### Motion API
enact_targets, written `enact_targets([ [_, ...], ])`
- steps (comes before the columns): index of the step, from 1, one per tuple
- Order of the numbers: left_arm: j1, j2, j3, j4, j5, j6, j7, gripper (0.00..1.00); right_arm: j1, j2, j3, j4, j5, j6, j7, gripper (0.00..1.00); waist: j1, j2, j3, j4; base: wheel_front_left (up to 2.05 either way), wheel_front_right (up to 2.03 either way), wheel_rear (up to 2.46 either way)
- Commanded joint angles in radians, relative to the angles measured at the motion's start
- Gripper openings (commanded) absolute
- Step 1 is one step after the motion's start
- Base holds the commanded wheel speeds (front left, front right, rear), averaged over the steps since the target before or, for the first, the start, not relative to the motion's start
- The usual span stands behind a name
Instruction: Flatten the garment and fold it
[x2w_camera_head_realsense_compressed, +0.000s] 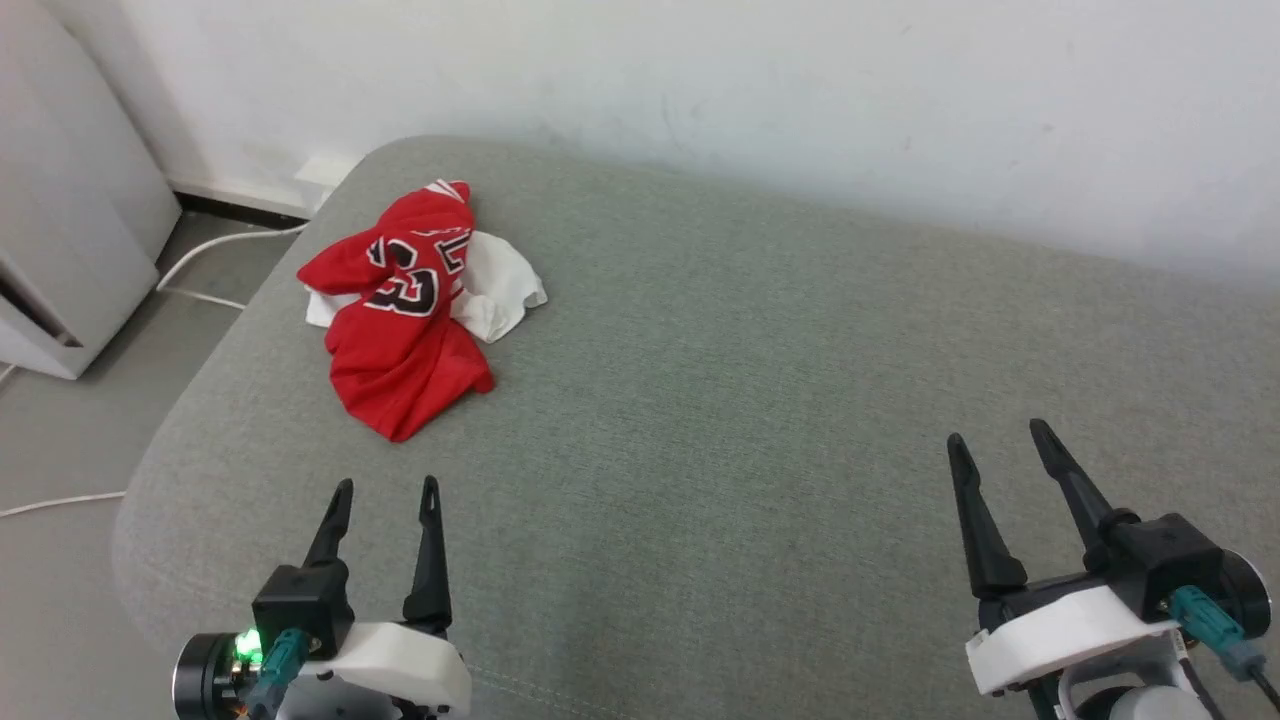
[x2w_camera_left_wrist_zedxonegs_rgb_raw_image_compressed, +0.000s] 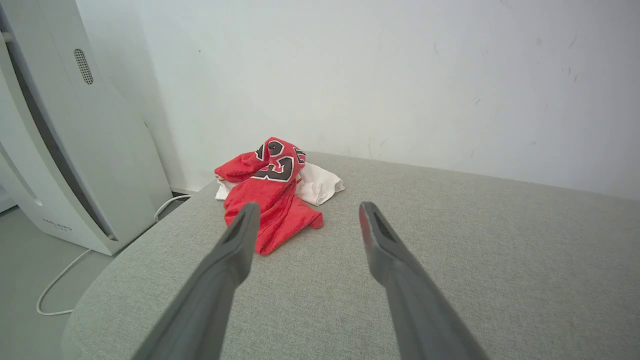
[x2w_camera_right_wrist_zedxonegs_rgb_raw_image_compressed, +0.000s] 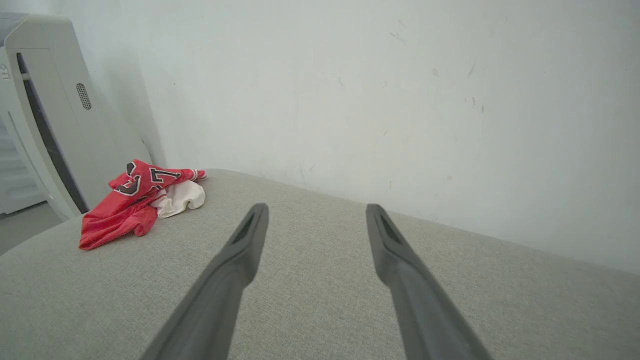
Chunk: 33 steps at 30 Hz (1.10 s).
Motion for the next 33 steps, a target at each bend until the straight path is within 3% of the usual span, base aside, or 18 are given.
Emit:
enact_targets([
  [1,0.016,-0.001,-0.001,0.005,-0.008,0.011,-0.01,1.0,0.013,0.002,0.008,-0.004,-0.008,-0.001,-0.01,1.0,0.0,0.0,-0.001,0.019,0.0,0.0,0.0],
  [33,0.045,-0.001,-0.013,0.023,-0.028,0.034,-0.075,1.0,0.032,0.003,0.022,-0.001,0.007,-0.002,-0.075,1.0,-0.0001,0.0,-0.011,0.172,0.0,0.0,0.0],
])
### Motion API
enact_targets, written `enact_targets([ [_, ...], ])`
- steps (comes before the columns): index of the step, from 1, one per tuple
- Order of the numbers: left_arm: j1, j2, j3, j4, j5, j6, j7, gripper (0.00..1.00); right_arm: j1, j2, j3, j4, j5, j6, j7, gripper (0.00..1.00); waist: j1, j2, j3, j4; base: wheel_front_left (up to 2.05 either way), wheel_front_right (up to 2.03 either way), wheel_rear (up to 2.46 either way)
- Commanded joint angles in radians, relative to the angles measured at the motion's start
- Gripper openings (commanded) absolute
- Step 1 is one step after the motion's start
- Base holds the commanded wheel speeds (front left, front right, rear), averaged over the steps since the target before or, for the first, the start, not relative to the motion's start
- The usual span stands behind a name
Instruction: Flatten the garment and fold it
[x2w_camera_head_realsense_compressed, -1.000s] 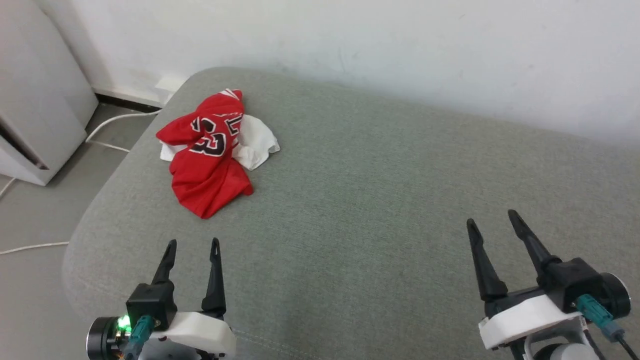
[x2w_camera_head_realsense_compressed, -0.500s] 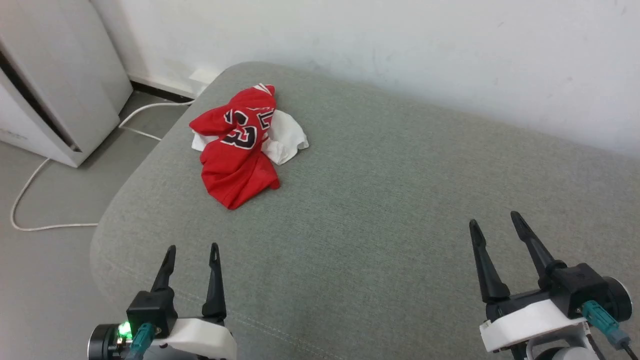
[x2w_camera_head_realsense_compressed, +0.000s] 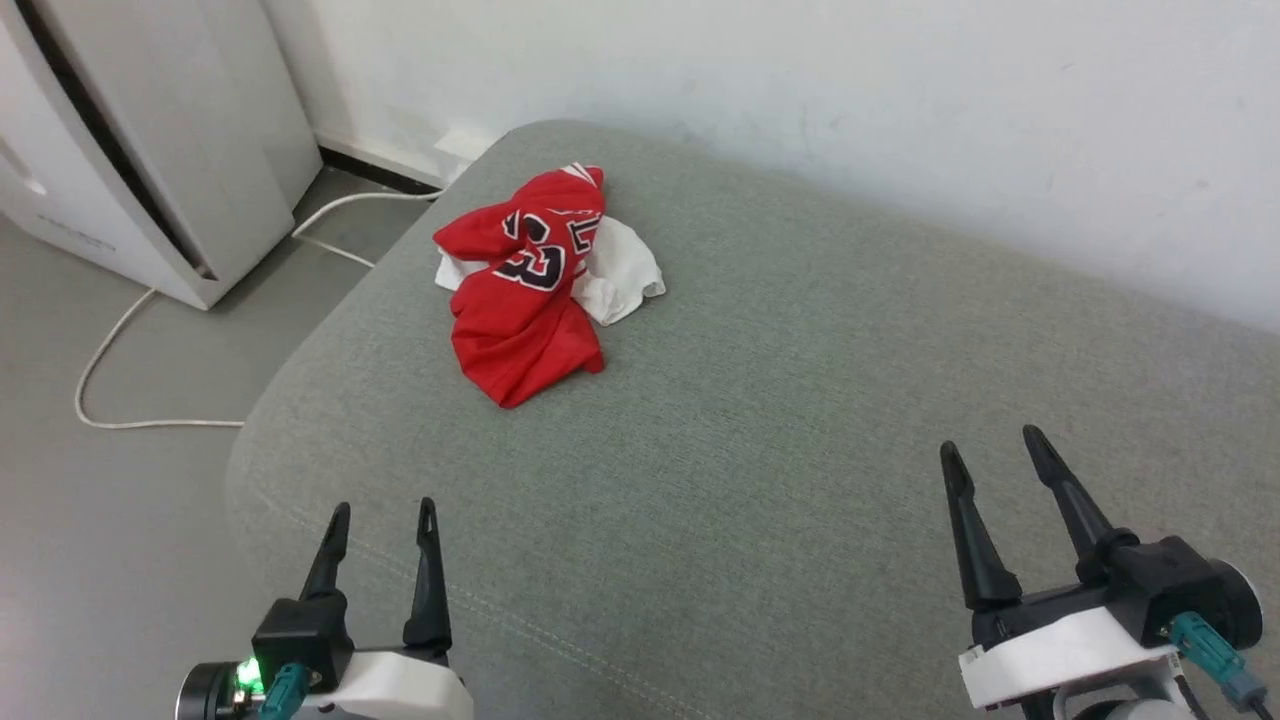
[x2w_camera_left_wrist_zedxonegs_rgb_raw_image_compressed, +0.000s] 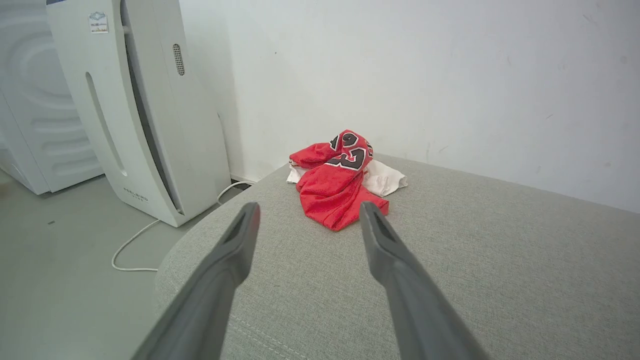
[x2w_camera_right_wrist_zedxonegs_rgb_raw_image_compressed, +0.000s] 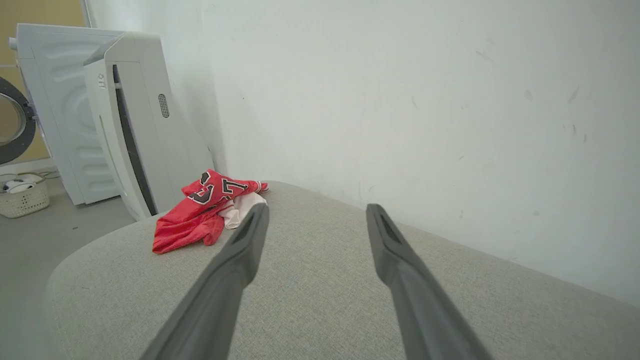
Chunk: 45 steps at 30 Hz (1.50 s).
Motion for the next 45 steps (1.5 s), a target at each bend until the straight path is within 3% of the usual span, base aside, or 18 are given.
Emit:
enact_targets([
  [1,0.011,-0.001,-0.002,0.004,-0.011,0.012,-0.009,1.0,0.012,0.002,0.003,0.001,0.007,-0.002,-0.01,1.0,0.0,-0.0001,-0.001,0.008,0.0,0.0,0.0],
  [21,0.016,-0.001,-0.013,0.013,-0.033,0.027,-0.051,1.0,0.021,0.003,0.008,-0.007,0.019,-0.002,-0.051,1.0,0.0,-0.0001,0.018,0.089,0.0,0.0,0.0],
  [28,0.008,-0.001,-0.02,0.01,-0.043,0.033,-0.051,1.0,0.017,0.003,0.009,-0.003,0.014,-0.002,-0.052,1.0,0.0,-0.0001,0.035,0.078,0.0,0.0,0.0],
  [35,-0.054,0.0,-0.01,0.032,-0.053,-0.013,-0.051,1.0,-0.009,0.003,0.03,-0.001,-0.023,-0.002,-0.052,1.0,0.0,-0.0001,0.098,0.036,0.0,0.0,0.0],
  [40,-0.199,0.022,-0.009,0.127,-0.058,-0.048,-0.039,1.0,-0.034,0.003,0.063,-0.018,-0.074,-0.002,-0.052,1.0,0.0,-0.0001,0.185,-0.019,0.0,0.0,0.0],
  [45,-0.409,0.061,0.024,0.236,-0.116,-0.086,0.099,1.0,-0.081,0.003,0.087,-0.062,-0.105,-0.002,-0.052,1.0,0.0,-0.0001,0.299,-0.094,0.0,0.0,0.0],
])
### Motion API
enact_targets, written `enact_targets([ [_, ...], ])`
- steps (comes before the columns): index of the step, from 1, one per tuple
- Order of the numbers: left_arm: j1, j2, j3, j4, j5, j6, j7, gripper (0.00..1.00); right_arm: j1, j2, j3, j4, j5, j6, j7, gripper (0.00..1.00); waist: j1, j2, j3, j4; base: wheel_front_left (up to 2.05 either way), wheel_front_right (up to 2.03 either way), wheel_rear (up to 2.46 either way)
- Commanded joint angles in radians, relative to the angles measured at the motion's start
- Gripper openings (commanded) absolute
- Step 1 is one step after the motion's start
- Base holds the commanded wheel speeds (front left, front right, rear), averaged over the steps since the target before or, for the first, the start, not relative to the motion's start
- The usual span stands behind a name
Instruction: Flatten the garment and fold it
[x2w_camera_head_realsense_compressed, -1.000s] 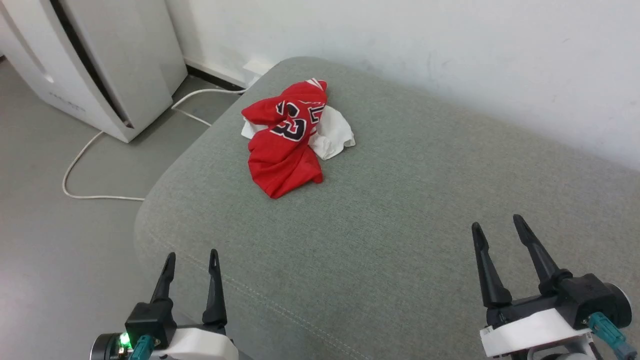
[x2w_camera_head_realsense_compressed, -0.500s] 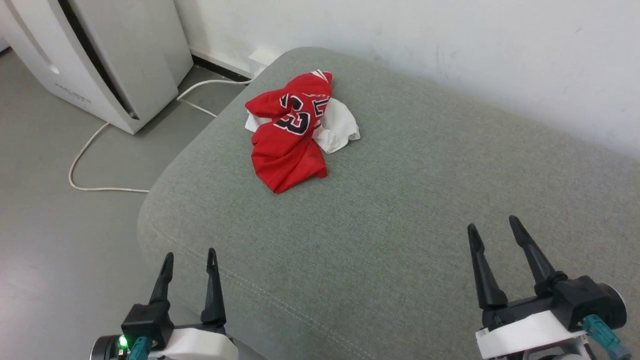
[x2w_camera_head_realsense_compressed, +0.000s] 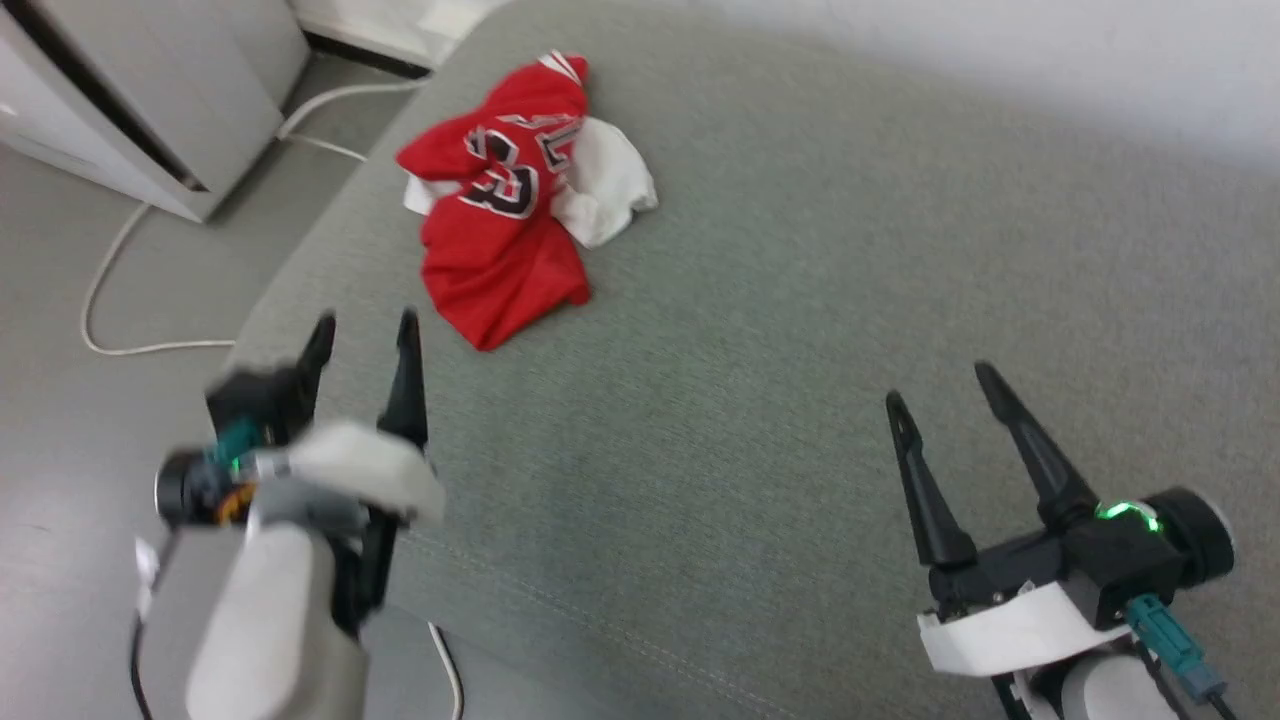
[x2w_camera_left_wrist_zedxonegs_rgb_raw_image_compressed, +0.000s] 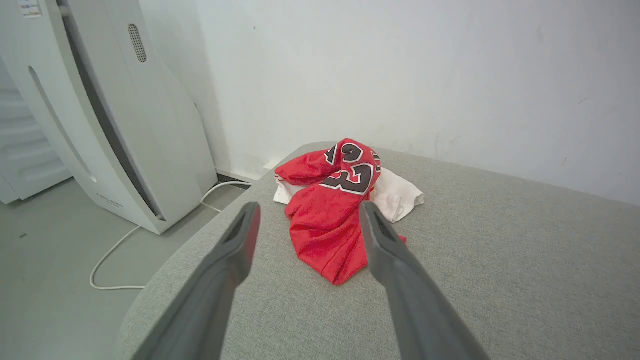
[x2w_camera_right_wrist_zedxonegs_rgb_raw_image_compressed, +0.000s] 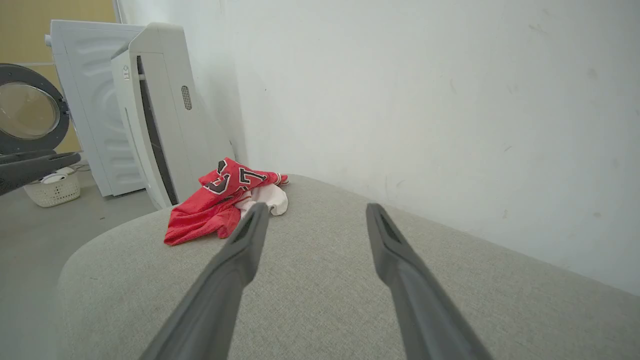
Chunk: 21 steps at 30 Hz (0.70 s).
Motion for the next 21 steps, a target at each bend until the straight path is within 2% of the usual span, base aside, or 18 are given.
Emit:
enact_targets([
  [1,-0.06,0.009,0.015,0.02,-0.036,-0.023,0.049,1.0,-0.029,-0.001,0.002,-0.02,-0.013,-0.002,-0.005,1.0,-0.0002,0.0,0.129,-0.102,0.0,0.0,0.0],
  [5,-0.229,0.071,0.035,0.064,-0.089,-0.06,0.199,1.0,-0.079,-0.008,0.009,-0.067,-0.027,-0.002,-0.005,1.0,-0.0002,0.0,0.224,-0.17,0.0,0.0,0.0],
  [10,-0.414,0.182,0.018,0.145,-0.118,-0.096,0.389,1.0,-0.13,-0.014,0.01,-0.112,-0.027,-0.002,-0.005,1.0,-0.0002,0.0,0.325,-0.243,0.0,0.0,0.0],
  [16,-0.582,0.286,-0.01,0.239,-0.189,-0.113,0.599,1.0,-0.167,-0.011,0.011,-0.147,-0.023,-0.002,-0.005,1.0,-0.0002,0.0,0.405,-0.32,0.0,0.0,0.0],
  [21,-0.639,0.348,-0.024,0.298,-0.224,-0.115,0.733,1.0,-0.181,-0.007,0.005,-0.155,-0.014,-0.002,-0.005,1.0,-0.0002,0.0,0.436,-0.361,0.0,0.0,0.0],
])
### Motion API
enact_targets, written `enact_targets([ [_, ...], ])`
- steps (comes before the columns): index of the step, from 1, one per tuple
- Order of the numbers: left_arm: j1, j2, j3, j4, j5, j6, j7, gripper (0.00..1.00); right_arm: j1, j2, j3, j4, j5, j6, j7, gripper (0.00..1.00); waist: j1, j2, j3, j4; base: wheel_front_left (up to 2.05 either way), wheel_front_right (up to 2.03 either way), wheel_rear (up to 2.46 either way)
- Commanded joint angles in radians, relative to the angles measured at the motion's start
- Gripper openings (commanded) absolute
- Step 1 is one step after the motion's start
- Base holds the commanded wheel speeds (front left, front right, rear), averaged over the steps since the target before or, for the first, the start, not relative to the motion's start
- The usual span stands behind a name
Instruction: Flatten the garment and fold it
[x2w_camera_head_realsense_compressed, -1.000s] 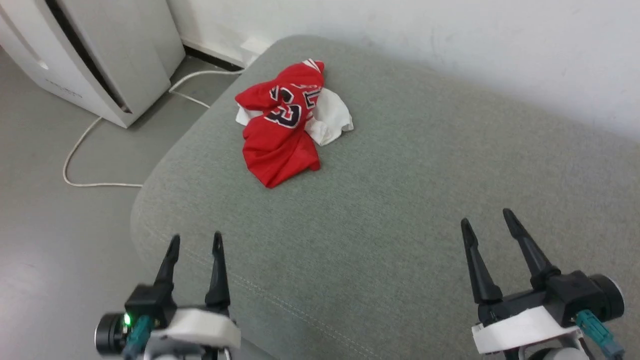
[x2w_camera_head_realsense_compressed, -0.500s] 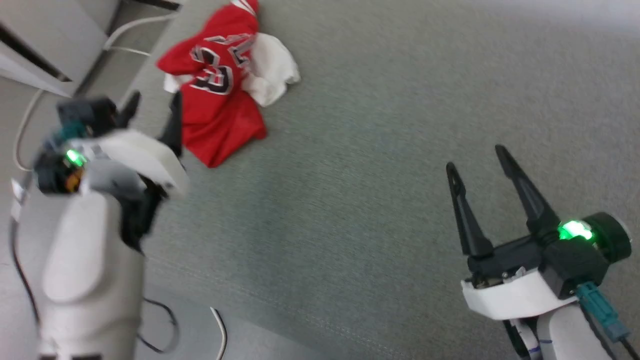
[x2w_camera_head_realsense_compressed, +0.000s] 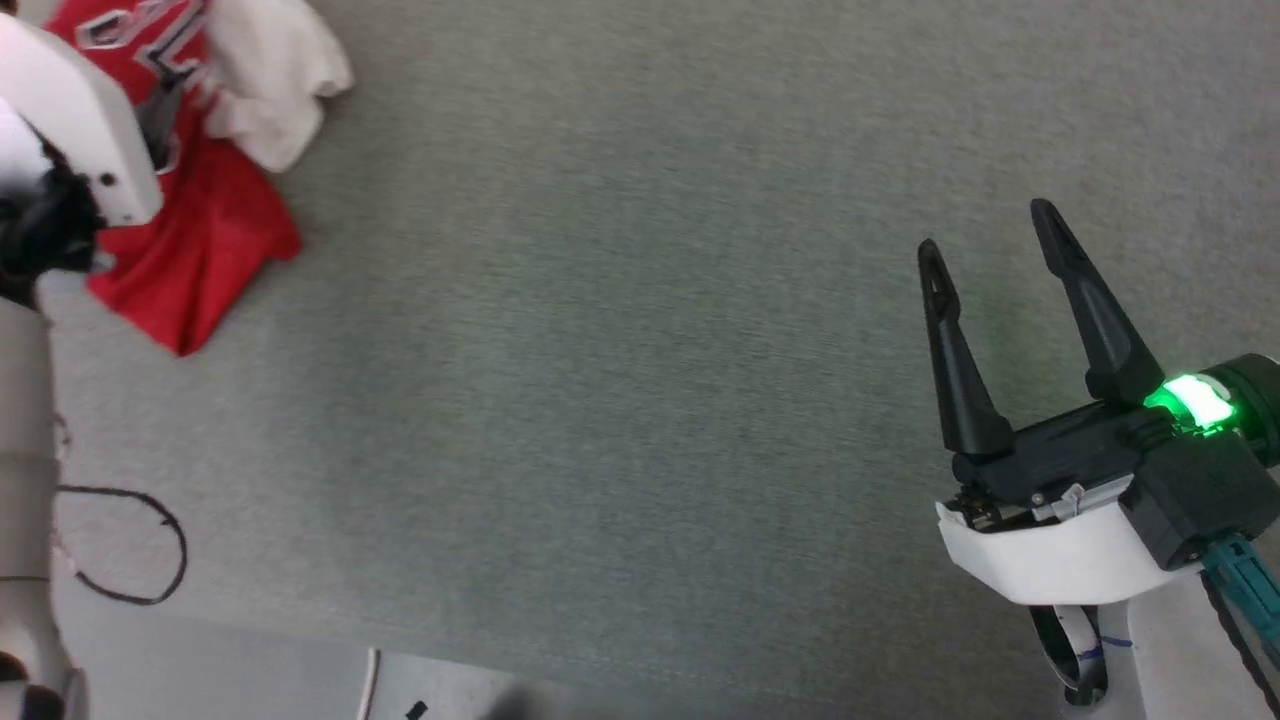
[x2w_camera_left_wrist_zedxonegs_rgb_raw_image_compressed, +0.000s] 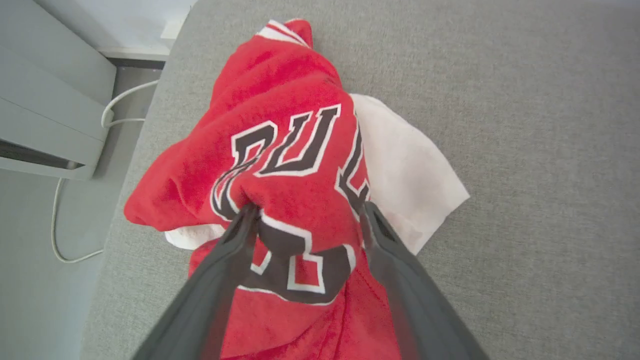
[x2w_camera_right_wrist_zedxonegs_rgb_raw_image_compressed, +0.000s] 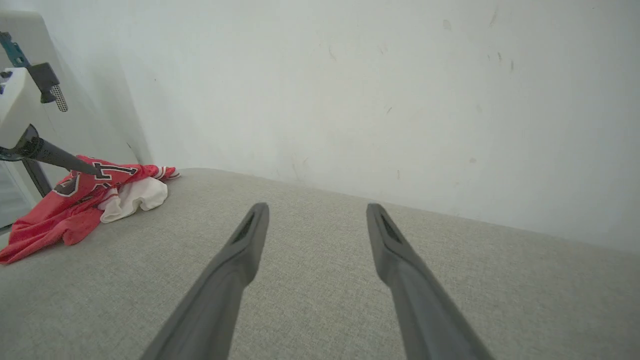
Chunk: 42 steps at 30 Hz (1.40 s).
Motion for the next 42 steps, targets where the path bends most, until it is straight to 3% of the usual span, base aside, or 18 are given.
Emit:
enact_targets([
  [1,-0.006,0.011,-0.004,0.01,-0.005,-0.007,0.014,1.0,-0.013,0.001,0.001,-0.007,0.003,-0.002,-0.005,1.0,-0.0003,0.0,0.099,-0.104,0.0,0.0,0.0],
  [10,0.038,0.053,-0.013,0.111,-0.09,-0.008,0.222,1.0,-0.025,0.006,-0.019,-0.008,0.03,-0.002,-0.005,1.0,-0.0003,0.0,0.117,-0.141,0.0,0.0,0.0],
  [11,0.049,0.053,-0.012,0.116,-0.104,-0.008,0.237,0.89,-0.026,0.006,-0.019,-0.008,0.034,-0.002,-0.005,1.0,-0.0003,0.0,0.115,-0.142,0.0,0.0,0.0],
  [12,0.057,0.053,-0.011,0.115,-0.118,-0.008,0.239,0.0,-0.027,0.006,-0.022,-0.009,0.038,-0.002,-0.005,1.0,-0.0003,0.0,0.112,-0.142,0.0,0.0,0.0],
  [17,0.08,0.067,0.002,0.092,-0.141,-0.008,0.153,0.0,-0.019,0.007,-0.038,-0.003,0.049,-0.002,-0.005,1.0,-0.0003,0.0,0.073,-0.134,0.0,0.0,0.0],
  [27,0.099,0.122,0.033,0.051,-0.087,-0.007,-0.234,0.0,0.031,0.007,-0.069,0.032,0.081,-0.002,-0.005,1.0,-0.0003,0.0,-0.117,-0.128,0.0,0.0,0.0],
  [36,0.119,0.168,-0.053,-0.063,-0.052,-0.008,-0.474,0.0,0.093,0.007,-0.094,0.047,0.111,-0.002,-0.005,1.0,-0.0003,0.0,-0.291,-0.15,0.0,0.0,0.0],
  [42,0.121,0.153,-0.136,-0.221,-0.048,-0.008,-0.533,0.0,0.123,0.007,-0.119,0.055,0.124,-0.002,-0.005,1.0,-0.0003,0.0,-0.373,-0.188,0.0,0.0,0.0],
])
